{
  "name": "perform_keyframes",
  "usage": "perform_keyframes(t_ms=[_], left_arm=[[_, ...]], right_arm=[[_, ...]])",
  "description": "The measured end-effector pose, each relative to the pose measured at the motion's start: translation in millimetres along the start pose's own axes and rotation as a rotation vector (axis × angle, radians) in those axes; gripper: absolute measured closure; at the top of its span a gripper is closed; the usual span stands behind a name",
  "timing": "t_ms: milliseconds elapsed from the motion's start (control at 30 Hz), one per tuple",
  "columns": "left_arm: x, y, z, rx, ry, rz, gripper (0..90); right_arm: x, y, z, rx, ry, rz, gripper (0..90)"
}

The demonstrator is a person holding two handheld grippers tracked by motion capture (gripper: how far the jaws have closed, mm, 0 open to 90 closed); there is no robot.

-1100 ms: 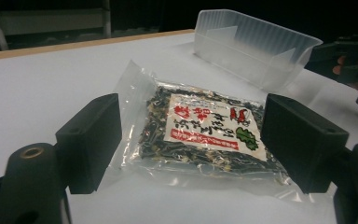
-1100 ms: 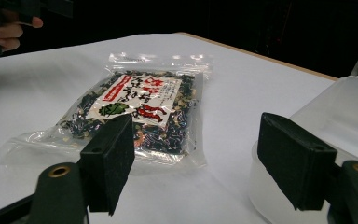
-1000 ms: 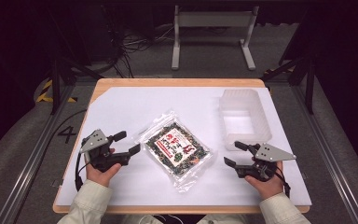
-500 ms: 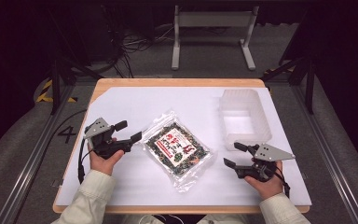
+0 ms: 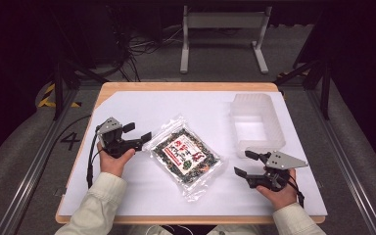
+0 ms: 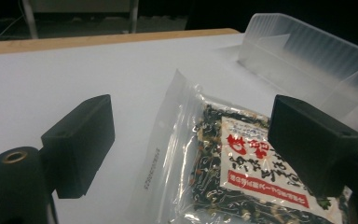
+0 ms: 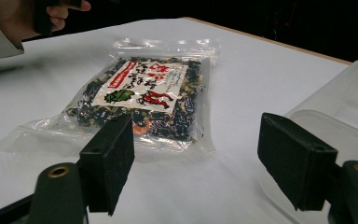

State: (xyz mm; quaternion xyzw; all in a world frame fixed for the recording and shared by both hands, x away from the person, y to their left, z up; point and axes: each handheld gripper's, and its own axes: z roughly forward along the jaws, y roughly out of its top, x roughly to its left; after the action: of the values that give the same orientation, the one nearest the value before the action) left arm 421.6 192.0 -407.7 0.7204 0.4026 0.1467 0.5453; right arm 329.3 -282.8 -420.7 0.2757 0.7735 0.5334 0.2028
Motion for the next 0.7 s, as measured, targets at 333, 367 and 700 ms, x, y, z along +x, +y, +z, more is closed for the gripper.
perform_keyframes(t_ms=[333,367,700], left_arm=[[6.2,-6.7,11.8,0.055,0.020,-0.023,15.9],[7.1,-7.7,12.8,0.069,0.023,-0.018,15.9],[14.7,-20.9,26.0,0.183,0.051,-0.063,20.1]], right_arm=[[1.2,-0.6,-0.1,0.009,0.000,-0.005,27.5],[1.3,-0.6,-0.2,0.010,0.001,-0.006,27.5],[2.6,-0.5,-0.2,0.020,0.001,-0.012,27.5]])
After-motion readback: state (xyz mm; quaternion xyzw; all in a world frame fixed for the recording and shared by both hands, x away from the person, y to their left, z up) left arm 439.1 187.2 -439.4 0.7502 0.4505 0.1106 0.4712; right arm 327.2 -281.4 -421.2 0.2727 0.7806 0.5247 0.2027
